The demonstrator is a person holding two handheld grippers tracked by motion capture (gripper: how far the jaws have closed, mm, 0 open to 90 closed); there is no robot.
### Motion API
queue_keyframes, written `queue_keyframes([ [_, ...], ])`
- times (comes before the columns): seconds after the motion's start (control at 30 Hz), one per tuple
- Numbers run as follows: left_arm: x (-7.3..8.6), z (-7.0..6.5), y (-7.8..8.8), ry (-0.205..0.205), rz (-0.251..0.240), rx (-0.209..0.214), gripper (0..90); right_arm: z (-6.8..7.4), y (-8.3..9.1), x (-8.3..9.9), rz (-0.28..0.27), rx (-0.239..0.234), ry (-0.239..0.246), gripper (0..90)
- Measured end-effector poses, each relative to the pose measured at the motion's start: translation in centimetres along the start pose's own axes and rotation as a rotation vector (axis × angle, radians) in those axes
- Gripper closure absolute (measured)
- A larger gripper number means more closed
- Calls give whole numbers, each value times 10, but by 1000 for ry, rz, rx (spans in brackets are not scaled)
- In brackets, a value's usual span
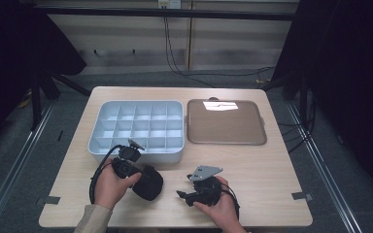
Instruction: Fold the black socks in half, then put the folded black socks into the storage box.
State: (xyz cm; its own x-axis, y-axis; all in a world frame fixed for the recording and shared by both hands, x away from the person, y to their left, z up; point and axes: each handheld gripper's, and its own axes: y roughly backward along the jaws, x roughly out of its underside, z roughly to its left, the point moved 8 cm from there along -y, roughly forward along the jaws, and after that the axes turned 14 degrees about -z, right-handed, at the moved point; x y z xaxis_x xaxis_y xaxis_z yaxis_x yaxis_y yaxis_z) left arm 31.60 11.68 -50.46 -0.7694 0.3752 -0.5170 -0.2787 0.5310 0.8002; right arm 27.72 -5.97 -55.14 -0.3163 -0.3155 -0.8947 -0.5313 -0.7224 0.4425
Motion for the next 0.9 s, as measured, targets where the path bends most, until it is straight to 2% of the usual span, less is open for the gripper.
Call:
queue_keyframes([
  [0.13, -1, 2, 1, 9, -3, 0, 709, -7, 6, 2, 0, 18, -18, 280],
  [0.2, -2, 3, 2, 0, 1, 2, 708, -9, 9, 4, 0, 27, -24, 263],
  [0.47, -4, 8, 9, 6, -2, 1, 707, -14, 17, 10, 15, 19, -32, 171],
  [0.9, -11, 17, 23, 3, -6, -22, 707, -30, 34, 15, 19, 41, -52, 156],
])
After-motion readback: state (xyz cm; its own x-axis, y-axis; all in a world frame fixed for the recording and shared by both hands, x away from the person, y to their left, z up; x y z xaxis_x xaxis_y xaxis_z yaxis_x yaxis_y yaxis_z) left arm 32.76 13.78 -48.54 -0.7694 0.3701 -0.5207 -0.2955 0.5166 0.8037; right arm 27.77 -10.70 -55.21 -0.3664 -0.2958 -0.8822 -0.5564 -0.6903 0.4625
